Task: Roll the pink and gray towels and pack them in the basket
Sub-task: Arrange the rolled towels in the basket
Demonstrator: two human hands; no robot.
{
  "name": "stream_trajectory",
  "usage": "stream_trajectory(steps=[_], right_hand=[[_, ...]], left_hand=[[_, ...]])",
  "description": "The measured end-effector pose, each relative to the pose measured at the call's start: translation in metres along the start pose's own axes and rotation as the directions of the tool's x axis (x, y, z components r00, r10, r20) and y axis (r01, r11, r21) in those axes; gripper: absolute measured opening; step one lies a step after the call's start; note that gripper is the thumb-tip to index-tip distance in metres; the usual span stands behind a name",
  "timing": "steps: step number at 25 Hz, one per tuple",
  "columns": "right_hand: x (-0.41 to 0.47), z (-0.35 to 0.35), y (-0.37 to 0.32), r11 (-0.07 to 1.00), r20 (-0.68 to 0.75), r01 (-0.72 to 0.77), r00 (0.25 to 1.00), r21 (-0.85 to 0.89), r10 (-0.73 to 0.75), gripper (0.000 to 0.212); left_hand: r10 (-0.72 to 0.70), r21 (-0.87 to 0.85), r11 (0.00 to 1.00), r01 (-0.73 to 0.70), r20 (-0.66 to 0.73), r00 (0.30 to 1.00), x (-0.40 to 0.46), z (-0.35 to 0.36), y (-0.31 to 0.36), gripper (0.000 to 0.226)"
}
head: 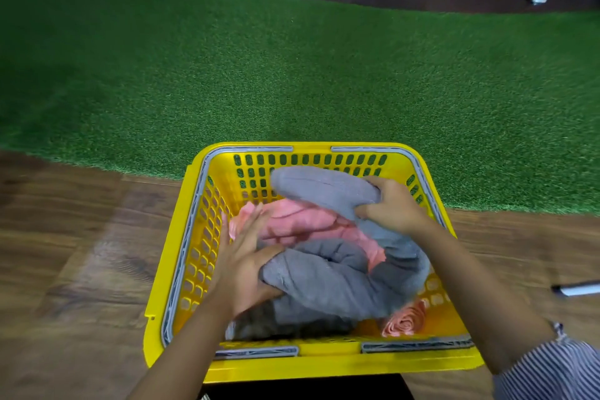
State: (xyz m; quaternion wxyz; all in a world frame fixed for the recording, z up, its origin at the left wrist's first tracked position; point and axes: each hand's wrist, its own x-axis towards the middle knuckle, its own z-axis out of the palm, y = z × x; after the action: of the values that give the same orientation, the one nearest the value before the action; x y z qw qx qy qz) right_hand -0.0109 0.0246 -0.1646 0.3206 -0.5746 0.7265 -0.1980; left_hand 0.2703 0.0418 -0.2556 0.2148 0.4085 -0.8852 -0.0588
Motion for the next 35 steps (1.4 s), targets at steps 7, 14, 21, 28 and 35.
stream_trajectory(steps=[7,14,21,28,35], right_hand=[[0.009,0.051,-0.006,0.984,0.414,0.129,0.908,-0.121,-0.068,0.055],[0.032,0.084,-0.007,0.952,0.600,0.190,0.800,-0.239,-0.009,0.037],[0.051,0.080,-0.003,0.972,0.527,0.168,0.848,-0.164,-0.057,0.047],[0.068,0.053,0.014,0.971,0.272,0.090,0.962,-0.222,-0.027,0.078],[0.042,0.074,0.050,0.987,0.265,0.005,0.963,-0.161,0.039,0.051]], left_hand=[[0.131,0.181,0.971,-0.156,0.146,0.981,-0.013,-0.034,-0.002,0.049],[0.005,0.197,0.974,-0.116,0.490,0.872,-0.002,-0.001,-0.031,0.076],[-0.173,-0.105,0.962,0.252,0.478,0.861,0.008,0.009,-0.047,0.055],[-0.421,-0.215,0.799,0.562,0.467,0.778,0.014,0.014,-0.046,0.063],[-0.248,0.059,0.942,0.330,0.783,0.570,-0.003,0.032,-0.026,0.100]])
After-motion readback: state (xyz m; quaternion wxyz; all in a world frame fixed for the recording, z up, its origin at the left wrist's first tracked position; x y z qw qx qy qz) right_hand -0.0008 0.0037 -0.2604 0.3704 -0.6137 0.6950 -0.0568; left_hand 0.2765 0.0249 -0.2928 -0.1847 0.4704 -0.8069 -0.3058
